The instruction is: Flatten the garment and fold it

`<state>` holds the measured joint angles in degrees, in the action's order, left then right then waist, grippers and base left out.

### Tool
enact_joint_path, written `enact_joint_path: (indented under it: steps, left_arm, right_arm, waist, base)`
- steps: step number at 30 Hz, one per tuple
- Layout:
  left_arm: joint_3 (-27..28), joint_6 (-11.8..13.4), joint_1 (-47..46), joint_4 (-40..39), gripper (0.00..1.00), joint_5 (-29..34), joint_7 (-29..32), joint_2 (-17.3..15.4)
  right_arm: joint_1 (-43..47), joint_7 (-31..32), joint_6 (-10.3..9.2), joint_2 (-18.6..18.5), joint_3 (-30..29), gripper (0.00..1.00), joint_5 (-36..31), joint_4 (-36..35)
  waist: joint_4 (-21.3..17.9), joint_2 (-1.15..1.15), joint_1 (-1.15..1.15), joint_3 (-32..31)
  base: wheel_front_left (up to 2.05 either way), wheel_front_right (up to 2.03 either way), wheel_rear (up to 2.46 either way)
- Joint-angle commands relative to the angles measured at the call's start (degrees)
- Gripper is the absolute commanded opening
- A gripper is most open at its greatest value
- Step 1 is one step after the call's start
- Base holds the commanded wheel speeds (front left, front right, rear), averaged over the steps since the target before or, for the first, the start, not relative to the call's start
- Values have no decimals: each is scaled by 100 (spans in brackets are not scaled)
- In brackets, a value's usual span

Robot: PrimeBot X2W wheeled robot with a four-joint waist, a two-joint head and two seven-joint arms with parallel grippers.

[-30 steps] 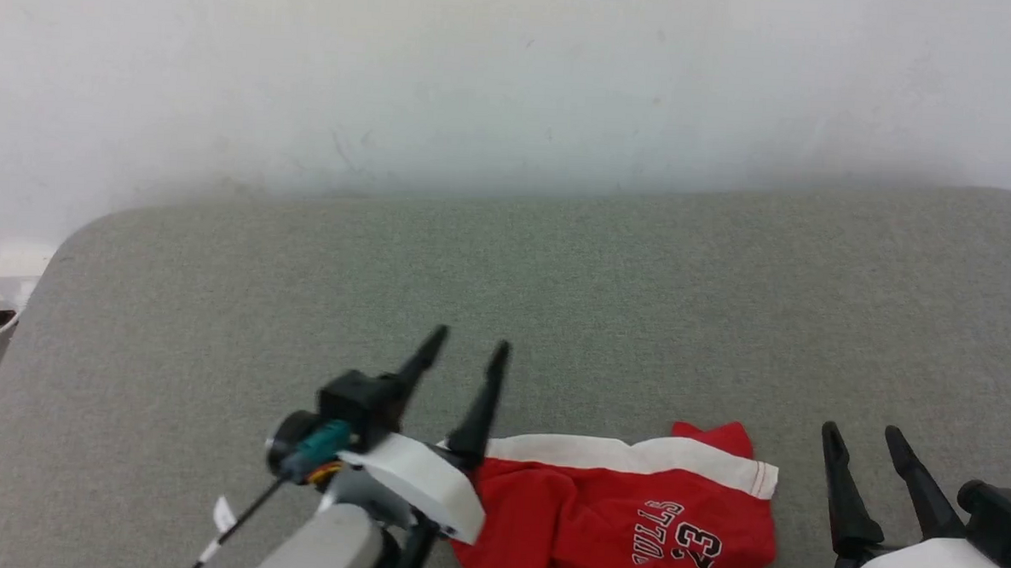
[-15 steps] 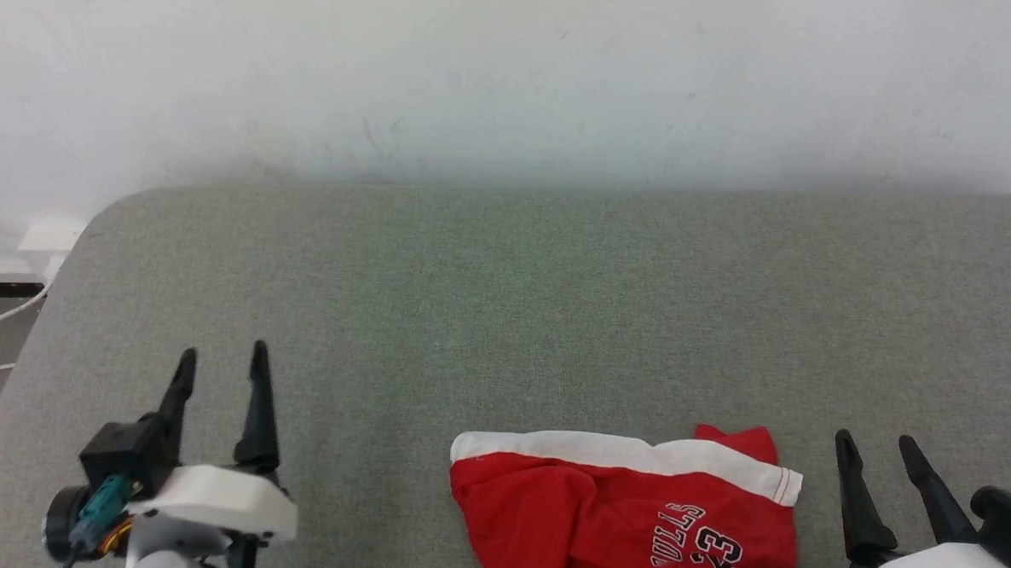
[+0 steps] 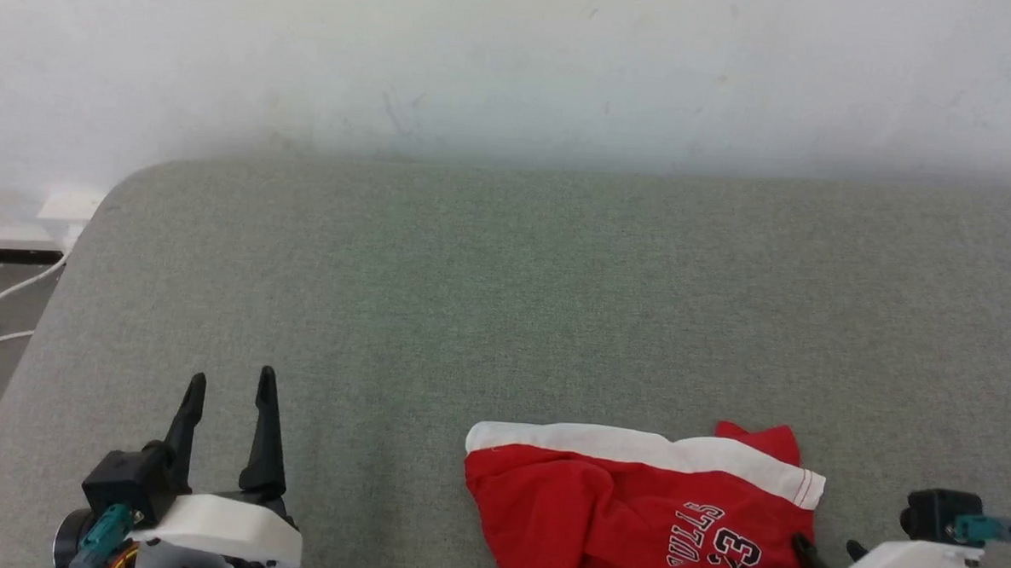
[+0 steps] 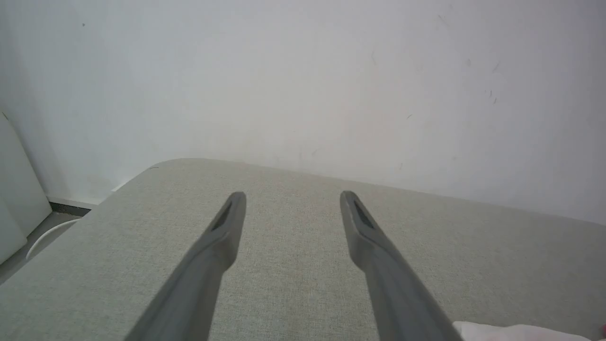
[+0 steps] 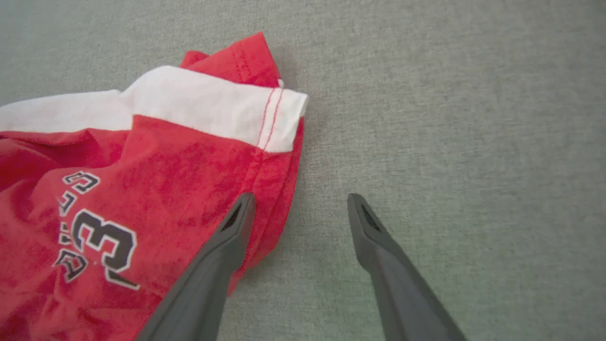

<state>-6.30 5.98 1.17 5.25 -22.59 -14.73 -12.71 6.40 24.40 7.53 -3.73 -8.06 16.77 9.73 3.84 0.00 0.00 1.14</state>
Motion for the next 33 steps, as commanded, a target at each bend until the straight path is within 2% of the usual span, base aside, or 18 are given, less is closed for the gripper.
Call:
enact_joint_path:
  steps: [1, 8, 10, 11, 14, 17, 22, 27, 31, 33]
  left_arm:
    - [32, -43, -27, 17, 100, 63, -27, 26]
    - [131, -210, -123, 128, 100, 200, -27, 180]
    - [152, -257, -138, 157, 100, 223, -27, 237]
    - [166, -283, -139, 178, 100, 227, -27, 265]
    - [213, -330, -112, 228, 100, 264, -27, 347]
    - [263, -390, -87, 281, 100, 306, -27, 414]
    - [320, -477, -71, 338, 100, 369, -27, 505]
    - [379, -554, -105, 350, 100, 435, -27, 556]
    - [412, -605, -178, 336, 100, 484, -27, 608]
    - [413, -641, -232, 343, 100, 501, -27, 643]
  right_arm:
    - [-115, 53, -4, -25, 35, 100, 41, 26]
    - [-448, 845, -4, -173, 377, 100, 205, 683]
    - [-490, 1025, -4, -198, 465, 38, 265, 883]
    - [-505, 1055, -4, -204, 509, 0, 291, 935]
    - [-548, 967, -4, -235, 555, 0, 344, 955]
    - [-603, 599, -4, -300, 395, 0, 206, 777]
    - [-705, 160, -4, -379, 136, 0, -227, 177]
    - [-1054, 75, -4, -422, 189, 0, -455, -298]
    - [-1634, -75, -4, -517, 343, 0, -424, -285]
    - [-1917, -150, -4, -557, 293, 0, -381, -51]
  waist:
    - [23, 0, 0, 29]
    - [64, 0, 0, 117]
    - [91, 0, 0, 128]
    - [103, 0, 0, 131]
    - [116, 0, 0, 125]
    - [129, 0, 0, 69]
    - [137, 0, 0, -19]
    - [105, 0, 0, -27]
    - [84, 0, 0, 121]
    - [97, 0, 0, 221]
  base:
    - [0, 0, 0]
    - [0, 0, 0]
    - [0, 0, 0]
    - [0, 0, 0]
    - [0, 0, 0]
    - [0, 0, 0]
    - [0, 0, 0]
    - [0, 0, 0]
    - [0, 0, 0]
    - [0, 0, 0]
